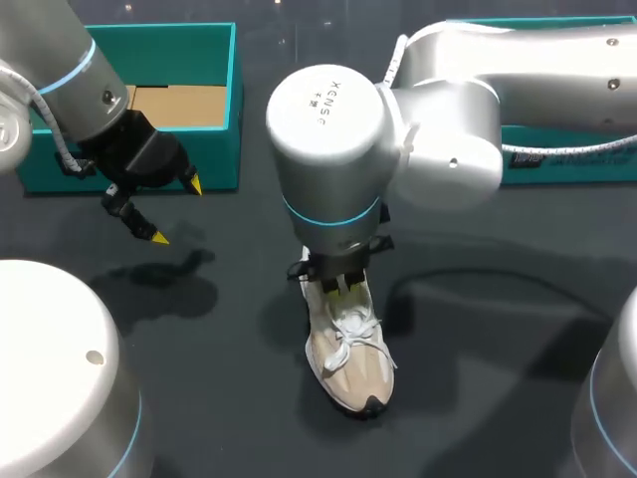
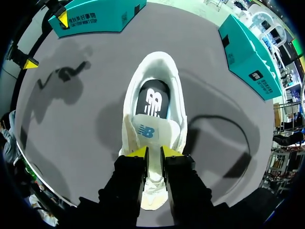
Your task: Take the shoe out of the shoebox, open the shoe tongue, remove and reinsert the insole, then place the shoe into the shoebox
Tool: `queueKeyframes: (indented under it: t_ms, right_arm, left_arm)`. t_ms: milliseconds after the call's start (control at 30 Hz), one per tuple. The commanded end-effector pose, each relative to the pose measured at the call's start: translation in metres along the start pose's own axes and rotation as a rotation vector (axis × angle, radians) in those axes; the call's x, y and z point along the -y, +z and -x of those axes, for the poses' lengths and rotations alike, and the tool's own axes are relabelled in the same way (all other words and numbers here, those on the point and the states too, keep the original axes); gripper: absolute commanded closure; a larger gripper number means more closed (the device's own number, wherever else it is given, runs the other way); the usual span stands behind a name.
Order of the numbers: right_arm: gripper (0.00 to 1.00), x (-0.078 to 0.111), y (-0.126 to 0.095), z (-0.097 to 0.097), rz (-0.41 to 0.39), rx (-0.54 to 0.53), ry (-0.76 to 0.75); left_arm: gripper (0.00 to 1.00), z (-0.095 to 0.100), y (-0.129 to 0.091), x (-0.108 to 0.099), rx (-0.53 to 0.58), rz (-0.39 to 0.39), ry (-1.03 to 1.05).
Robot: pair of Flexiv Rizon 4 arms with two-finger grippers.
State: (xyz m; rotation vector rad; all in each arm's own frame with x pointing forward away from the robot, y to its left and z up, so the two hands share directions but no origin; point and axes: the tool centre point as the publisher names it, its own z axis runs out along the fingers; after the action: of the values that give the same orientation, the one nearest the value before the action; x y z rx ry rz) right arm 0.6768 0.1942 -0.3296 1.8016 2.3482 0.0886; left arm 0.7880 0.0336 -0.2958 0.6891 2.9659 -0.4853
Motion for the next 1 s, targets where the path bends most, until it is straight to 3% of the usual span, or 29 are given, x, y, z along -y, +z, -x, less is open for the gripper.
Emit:
queueKeyframes:
  t_ms: [33,400,733,1000]
  right_arm:
    - [0.8,-0.01,0.02,0.003,-0.038,-0.028,0.0]
    - [0.73,-0.007,-0.005,0.001,0.025,0.016,-0.03]
    - [0.71,-0.016,0.026,0.001,-0.048,-0.018,-0.044]
    - [0.69,-0.016,-0.02,0.005,0.061,0.016,-0.105]
  left_arm:
    - [0.0,-0.001,-0.001,0.0,0.001,0.002,0.001]
    - [0.0,-0.001,-0.001,0.0,0.001,0.002,0.001]
    - [0.0,-0.001,-0.001,0.0,0.001,0.002,0.001]
    - [0.0,-0.001,-0.001,0.0,0.001,0.002,0.001]
